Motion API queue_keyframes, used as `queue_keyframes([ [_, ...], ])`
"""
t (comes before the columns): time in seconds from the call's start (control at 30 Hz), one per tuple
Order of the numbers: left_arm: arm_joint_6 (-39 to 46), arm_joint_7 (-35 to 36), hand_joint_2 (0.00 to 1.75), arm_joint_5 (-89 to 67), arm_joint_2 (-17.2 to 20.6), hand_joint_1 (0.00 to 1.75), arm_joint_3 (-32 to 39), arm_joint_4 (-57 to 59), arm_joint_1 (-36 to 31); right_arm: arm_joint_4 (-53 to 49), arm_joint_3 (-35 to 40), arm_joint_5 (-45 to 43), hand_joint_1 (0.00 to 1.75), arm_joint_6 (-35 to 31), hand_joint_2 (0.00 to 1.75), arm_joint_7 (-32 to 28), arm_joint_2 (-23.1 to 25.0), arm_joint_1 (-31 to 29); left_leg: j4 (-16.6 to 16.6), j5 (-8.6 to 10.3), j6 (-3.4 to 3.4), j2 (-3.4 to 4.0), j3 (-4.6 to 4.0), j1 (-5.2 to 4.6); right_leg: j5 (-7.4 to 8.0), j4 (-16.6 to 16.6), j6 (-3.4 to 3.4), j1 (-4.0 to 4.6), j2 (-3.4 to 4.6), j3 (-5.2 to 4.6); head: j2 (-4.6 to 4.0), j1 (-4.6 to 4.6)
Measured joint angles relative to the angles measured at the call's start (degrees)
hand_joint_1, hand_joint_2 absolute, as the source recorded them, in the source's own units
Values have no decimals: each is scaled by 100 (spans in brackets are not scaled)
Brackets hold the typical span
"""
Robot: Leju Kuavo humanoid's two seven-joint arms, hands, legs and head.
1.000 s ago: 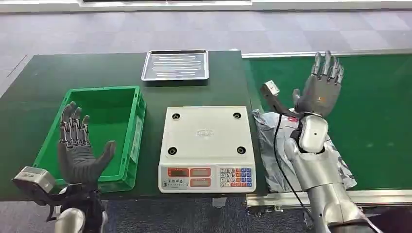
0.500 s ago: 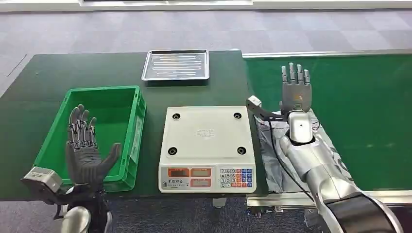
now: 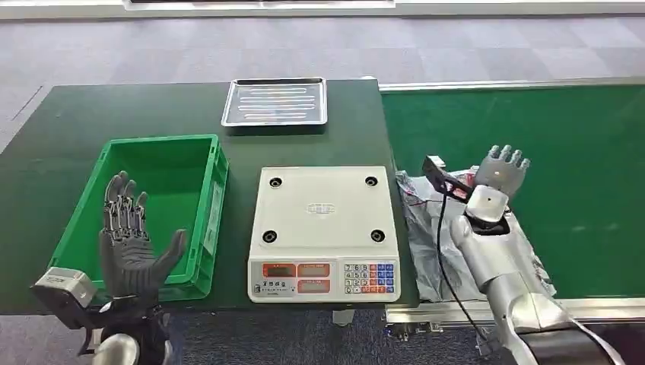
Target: Moved the parcel from conveyor to table for the left to box.
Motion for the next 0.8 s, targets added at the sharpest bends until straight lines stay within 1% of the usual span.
queue_keyframes([
  [0.1,-63,13,175,-50,-19,0,22,0,-4,-305,-479,-793,0,135,175,-1024,233,409,-1,0,-1,0,0,1,-1,0,-1,1,-5,-1,0,0],
  [0.17,-114,15,175,-55,-24,0,42,0,-18,-487,-695,-1283,0,232,175,-1556,385,682,-1,-1,-1,-1,0,2,-4,0,-5,4,-6,-1,0,0],
  [0.3,-173,22,175,-59,-35,0,90,0,-68,-810,-913,-1822,0,345,175,-2086,706,1195,-2,-2,-2,-8,-1,10,-9,0,-10,6,-11,0,0,0],
  [0.43,-221,72,175,-61,-37,0,116,-28,-98,-1096,-913,-2025,0,354,175,-2139,930,1591,-2,-5,-8,-3,0,10,-10,0,-11,4,-8,-1,0,0],
  [0.6,-229,90,175,-63,-37,0,133,-37,-129,-1320,-911,-2176,0,448,175,-2110,1049,1786,-1,-7,-9,-5,0,10,-10,0,-11,4,-10,2,0,0],
  [0.7,-245,166,175,-63,-37,0,144,-59,-165,-1544,-802,-2179,0,518,175,-1929,1158,1984,-1,-8,-11,1,5,10,-11,0,-11,5,-7,2,0,0],
  [0.8,-251,216,175,-63,-37,0,162,-63,-199,-1713,-622,-2111,0,275,175,-1603,1191,2137,-2,-9,-12,4,7,10,-11,0,-12,6,-5,2,0,0],
])
